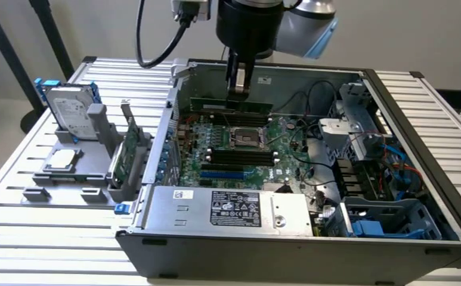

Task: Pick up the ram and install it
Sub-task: 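Pick up the ram and move it above insertion slot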

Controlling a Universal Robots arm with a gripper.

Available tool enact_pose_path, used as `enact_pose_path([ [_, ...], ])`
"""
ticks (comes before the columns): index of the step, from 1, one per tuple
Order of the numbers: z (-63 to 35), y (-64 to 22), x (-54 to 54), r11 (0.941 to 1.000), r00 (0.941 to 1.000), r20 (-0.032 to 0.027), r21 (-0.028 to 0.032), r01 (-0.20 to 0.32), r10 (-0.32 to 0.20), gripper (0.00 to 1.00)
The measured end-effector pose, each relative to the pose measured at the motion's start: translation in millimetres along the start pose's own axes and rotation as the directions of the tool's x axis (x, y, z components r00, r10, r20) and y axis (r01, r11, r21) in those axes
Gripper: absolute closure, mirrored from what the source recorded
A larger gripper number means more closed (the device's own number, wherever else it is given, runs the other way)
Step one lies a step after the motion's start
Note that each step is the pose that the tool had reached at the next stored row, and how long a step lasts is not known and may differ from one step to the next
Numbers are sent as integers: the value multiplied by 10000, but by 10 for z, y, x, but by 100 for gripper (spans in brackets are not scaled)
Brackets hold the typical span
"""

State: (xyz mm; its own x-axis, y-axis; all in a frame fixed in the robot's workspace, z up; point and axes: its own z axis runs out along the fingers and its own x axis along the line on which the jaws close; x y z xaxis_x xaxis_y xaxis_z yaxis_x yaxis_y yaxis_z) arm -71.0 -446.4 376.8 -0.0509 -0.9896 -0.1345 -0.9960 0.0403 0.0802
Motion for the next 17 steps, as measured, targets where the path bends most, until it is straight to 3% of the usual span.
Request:
enact_pose_path([
  [3, 32, -60, -98, 10000, 9999, -133, 8, -12, 12, 87],
  [8, 90, -94, -310, 10000, 9990, -438, 24, -31, 32, 87],
  [13, 138, -119, -511, 10000, 9968, -803, 69, -55, 60, 87],
  [17, 167, -149, -649, 9999, 9935, -1135, 140, -68, 83, 87],
])
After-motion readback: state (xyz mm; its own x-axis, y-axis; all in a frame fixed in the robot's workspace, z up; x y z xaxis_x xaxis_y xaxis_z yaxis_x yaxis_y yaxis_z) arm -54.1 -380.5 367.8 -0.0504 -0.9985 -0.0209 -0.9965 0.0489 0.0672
